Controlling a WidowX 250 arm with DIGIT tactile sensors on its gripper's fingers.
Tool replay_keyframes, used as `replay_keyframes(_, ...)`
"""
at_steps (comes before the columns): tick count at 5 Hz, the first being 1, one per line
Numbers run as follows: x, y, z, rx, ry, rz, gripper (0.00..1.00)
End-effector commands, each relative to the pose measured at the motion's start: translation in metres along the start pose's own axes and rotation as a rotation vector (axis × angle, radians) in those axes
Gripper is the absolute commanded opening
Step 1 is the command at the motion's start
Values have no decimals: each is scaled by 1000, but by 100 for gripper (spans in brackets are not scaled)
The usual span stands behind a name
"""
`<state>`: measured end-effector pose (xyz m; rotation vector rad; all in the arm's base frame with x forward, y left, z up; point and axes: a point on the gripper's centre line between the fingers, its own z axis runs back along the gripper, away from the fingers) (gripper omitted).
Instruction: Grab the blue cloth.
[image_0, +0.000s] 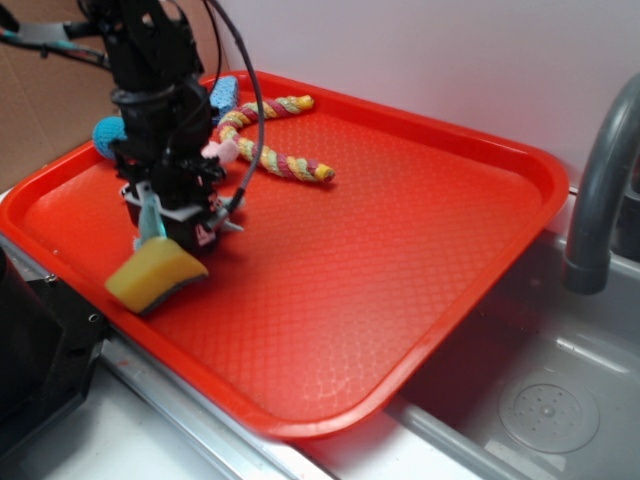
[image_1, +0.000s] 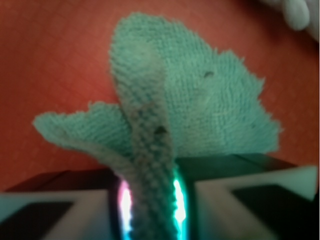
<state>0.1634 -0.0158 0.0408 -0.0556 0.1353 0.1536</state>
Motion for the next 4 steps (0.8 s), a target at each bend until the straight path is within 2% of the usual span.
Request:
replay_keyframes(1, 23, 6, 81, 13, -160, 1, 0)
replay_keyframes(2, 30, 4, 112, 24, -208, 8, 0)
replay_keyframes(3, 22, -3, 154, 113, -257, 14, 0)
replay_keyframes(4, 11, -4, 171, 135, -284, -5, 0)
